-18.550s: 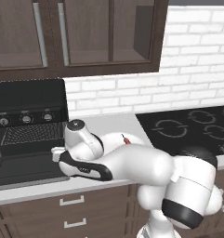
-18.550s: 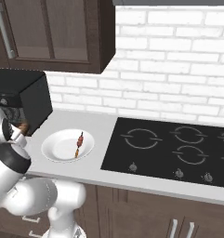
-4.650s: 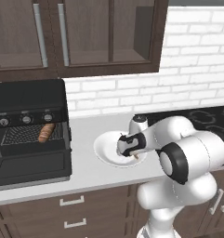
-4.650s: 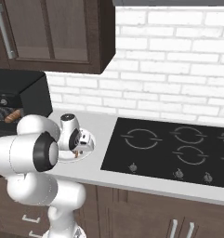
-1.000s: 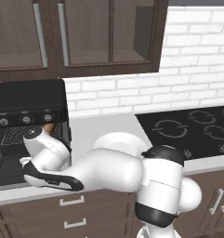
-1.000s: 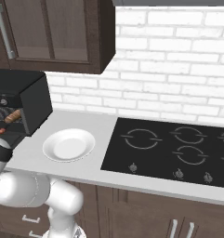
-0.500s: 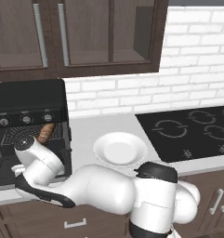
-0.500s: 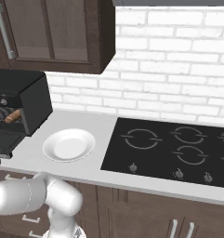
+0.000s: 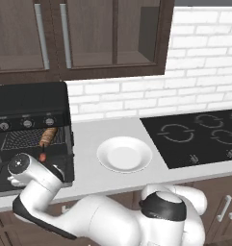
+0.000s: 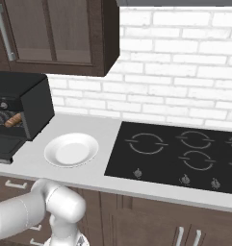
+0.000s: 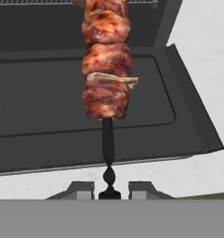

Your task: Pick up the kebab skewer and baguette bread, and place them inside the toaster oven. Close the toaster oven door and start by setting the timer.

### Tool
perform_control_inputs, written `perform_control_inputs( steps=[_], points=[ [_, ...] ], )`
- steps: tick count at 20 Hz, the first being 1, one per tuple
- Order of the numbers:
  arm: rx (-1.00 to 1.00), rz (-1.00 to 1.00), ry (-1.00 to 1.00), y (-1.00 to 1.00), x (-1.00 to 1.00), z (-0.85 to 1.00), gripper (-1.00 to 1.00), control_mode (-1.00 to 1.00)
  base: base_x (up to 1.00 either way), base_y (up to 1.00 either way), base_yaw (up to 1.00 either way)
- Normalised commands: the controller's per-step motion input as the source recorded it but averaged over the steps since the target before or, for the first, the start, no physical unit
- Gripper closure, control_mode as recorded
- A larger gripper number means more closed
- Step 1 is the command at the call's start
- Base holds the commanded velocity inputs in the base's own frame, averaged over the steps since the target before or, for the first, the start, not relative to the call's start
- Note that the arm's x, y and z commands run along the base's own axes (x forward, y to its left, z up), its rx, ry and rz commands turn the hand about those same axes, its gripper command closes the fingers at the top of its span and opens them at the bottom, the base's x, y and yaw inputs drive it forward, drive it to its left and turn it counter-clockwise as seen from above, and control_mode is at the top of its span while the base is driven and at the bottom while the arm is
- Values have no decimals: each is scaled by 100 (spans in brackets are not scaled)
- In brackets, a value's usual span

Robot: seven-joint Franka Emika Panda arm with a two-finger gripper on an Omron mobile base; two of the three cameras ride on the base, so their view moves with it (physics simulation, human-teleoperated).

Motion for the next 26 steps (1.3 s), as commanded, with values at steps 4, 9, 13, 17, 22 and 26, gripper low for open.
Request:
perform_control_inputs(
  steps=[4, 9, 13, 17, 22, 26],
  points=[
    [10, 0, 2, -13, 22, -7, 100, -100, 0, 0, 0],
    [7, 0, 0, -22, 23, 0, 100, -100, 0, 0, 0],
    [3, 0, 0, -13, 18, -5, 100, -100, 0, 0, 0],
    [0, 3, 0, 16, 4, -4, 100, -100, 0, 0, 0],
    [0, 3, 0, 57, 0, 0, 100, -100, 0, 0, 0],
    [0, 0, 0, 18, 28, -8, 100, -100, 0, 0, 0]
  ],
)
